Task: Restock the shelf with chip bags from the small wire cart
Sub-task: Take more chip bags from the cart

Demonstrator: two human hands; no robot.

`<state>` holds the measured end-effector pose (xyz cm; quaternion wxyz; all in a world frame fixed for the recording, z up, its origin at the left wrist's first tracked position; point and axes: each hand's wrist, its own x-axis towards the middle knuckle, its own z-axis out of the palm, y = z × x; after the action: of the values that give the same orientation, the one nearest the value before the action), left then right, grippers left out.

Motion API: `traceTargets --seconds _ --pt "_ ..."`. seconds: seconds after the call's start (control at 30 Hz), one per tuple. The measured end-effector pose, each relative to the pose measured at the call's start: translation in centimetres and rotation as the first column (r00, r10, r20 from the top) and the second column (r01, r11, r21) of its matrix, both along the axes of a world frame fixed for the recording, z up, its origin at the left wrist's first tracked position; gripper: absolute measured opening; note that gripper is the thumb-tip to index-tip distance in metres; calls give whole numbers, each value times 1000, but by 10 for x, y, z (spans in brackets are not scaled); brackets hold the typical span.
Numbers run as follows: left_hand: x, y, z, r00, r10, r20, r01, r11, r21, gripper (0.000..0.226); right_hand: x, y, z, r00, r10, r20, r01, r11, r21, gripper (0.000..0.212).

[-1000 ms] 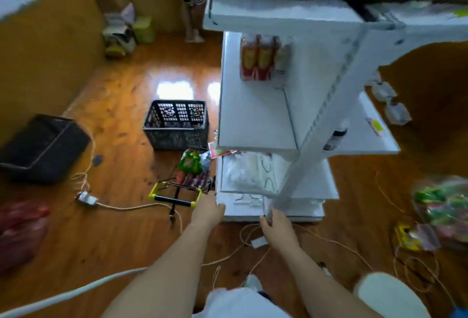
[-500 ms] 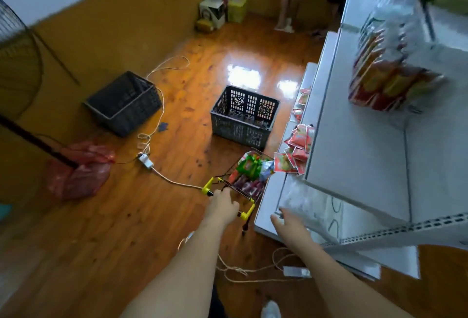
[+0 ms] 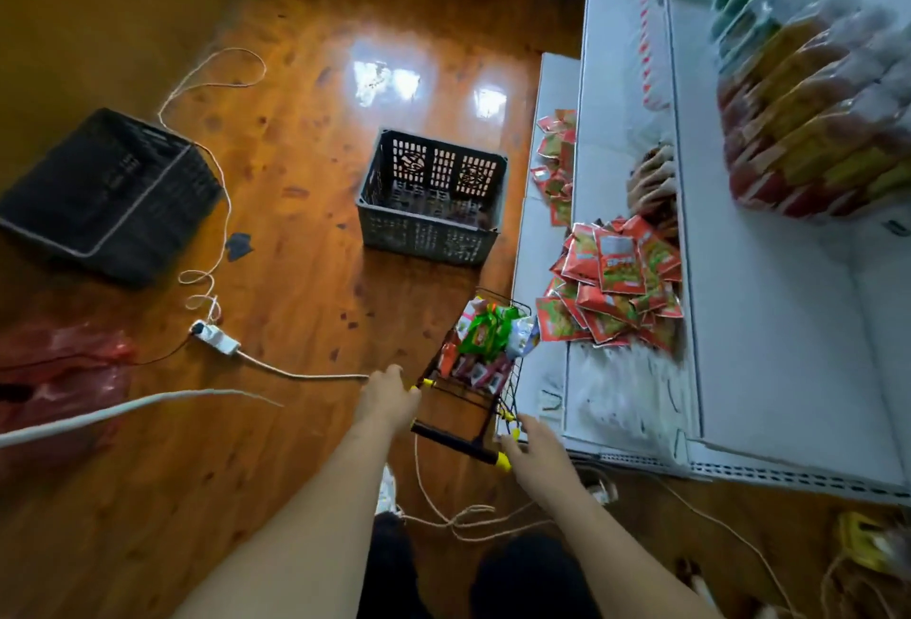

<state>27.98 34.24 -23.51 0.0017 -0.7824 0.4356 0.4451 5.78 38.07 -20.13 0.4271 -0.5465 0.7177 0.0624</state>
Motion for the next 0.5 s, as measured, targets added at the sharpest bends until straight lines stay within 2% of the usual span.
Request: traceTargets --seconds 0.27,0.43,0.5 --pt "-3 -78 -65 996 -23 -86 23 1000 0 51 18 -76 -65 999 -24 -35 27 997 74 59" --pt "-18 -130 -157 994 -57 -94 50 996 -77 43 27 -147 -167 994 -112 7 112 993 35 54" --pt "-30 -154 -198 992 -113 -55 103 981 -162 39 31 -178 -213 974 -226 18 226 974 -7 55"
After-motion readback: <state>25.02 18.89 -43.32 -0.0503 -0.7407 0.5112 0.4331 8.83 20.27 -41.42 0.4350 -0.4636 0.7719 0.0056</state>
